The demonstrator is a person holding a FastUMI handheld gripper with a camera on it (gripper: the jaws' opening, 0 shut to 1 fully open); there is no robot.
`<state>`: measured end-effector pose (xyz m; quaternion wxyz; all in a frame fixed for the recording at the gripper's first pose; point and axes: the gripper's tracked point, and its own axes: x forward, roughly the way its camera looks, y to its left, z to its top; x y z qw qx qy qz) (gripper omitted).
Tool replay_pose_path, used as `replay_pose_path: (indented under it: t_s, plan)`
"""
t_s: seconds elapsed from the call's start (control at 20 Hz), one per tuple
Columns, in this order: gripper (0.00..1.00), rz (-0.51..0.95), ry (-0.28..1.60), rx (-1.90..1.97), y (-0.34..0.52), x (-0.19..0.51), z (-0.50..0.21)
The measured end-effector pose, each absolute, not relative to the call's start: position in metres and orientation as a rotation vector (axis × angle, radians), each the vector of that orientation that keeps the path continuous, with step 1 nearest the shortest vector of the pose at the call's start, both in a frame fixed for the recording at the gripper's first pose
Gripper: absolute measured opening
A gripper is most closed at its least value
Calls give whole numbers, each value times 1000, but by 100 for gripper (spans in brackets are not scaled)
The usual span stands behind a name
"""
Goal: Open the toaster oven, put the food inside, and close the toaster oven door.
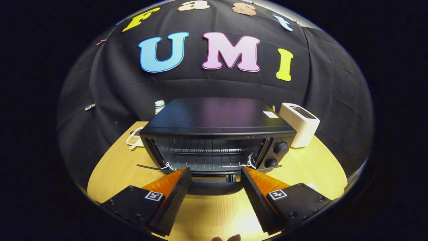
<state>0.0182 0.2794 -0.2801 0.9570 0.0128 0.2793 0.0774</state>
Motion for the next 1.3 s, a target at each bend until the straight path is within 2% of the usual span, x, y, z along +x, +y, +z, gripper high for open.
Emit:
replay_pose_path:
  t_s: [0.8, 1.0, 1.15, 1.3]
  plan:
    - [98, 235, 787, -38, 264, -62, -357]
    - [98, 242, 786, -26, 262, -63, -355]
    - [98, 249, 715, -33, 264, -50, -340]
    - [98, 225, 772, -30, 264, -51, -351]
